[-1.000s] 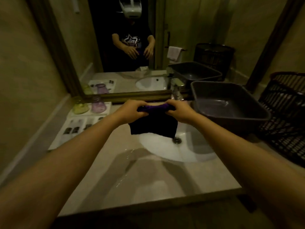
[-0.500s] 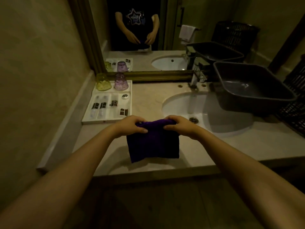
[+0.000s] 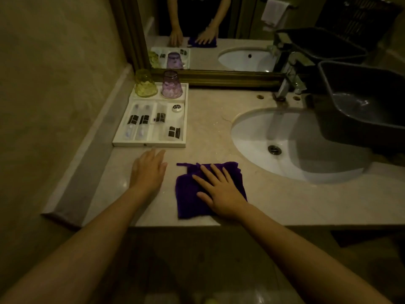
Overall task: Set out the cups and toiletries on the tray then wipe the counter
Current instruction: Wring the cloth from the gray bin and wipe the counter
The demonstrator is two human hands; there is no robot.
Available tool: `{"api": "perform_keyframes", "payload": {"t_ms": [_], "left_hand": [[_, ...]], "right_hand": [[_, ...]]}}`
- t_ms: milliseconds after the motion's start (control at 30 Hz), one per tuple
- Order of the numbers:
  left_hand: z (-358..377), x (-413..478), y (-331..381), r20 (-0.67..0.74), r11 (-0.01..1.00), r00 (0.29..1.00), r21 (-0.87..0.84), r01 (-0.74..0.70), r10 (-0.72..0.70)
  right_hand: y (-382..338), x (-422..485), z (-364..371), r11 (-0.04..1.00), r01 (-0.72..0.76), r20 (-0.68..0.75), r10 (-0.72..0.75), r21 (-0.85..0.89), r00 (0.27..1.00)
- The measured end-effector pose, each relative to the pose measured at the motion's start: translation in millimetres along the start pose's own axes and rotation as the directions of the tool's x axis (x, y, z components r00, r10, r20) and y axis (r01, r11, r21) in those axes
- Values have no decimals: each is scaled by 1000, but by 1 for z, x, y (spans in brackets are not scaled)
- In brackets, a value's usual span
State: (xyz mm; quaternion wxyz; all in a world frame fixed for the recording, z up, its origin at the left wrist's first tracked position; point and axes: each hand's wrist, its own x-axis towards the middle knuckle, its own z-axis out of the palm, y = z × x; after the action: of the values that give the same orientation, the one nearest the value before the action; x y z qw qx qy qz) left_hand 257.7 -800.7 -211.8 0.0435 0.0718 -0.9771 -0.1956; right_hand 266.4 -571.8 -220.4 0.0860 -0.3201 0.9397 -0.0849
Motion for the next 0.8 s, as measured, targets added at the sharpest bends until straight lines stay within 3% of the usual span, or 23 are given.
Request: {"api": "perform_keyframes", "payload": {"t_ms": [67,133,300,600,800], "left_hand": [[9,-2,-21,66,982,997,184,36,-49],[15,-1,-34,89,967,991,242,79,-103],[25,1,-43,67,964,993,256,73,-93],[29,3,-48,20,964,997,258,66,-74],[31,3,-50,11,966,997,248,68,-73]], "right_hand": [[-1,2,8,999,-32,6,32,28,999],[-3,3,12,999,-46,8,46,6,999],[-35,2,28,998,-16,-32,14,-56,999],[-31,71,19,962,-272,-117,271,10,955],[-1,90,6,936,-350,-132,351,32,927]]}}
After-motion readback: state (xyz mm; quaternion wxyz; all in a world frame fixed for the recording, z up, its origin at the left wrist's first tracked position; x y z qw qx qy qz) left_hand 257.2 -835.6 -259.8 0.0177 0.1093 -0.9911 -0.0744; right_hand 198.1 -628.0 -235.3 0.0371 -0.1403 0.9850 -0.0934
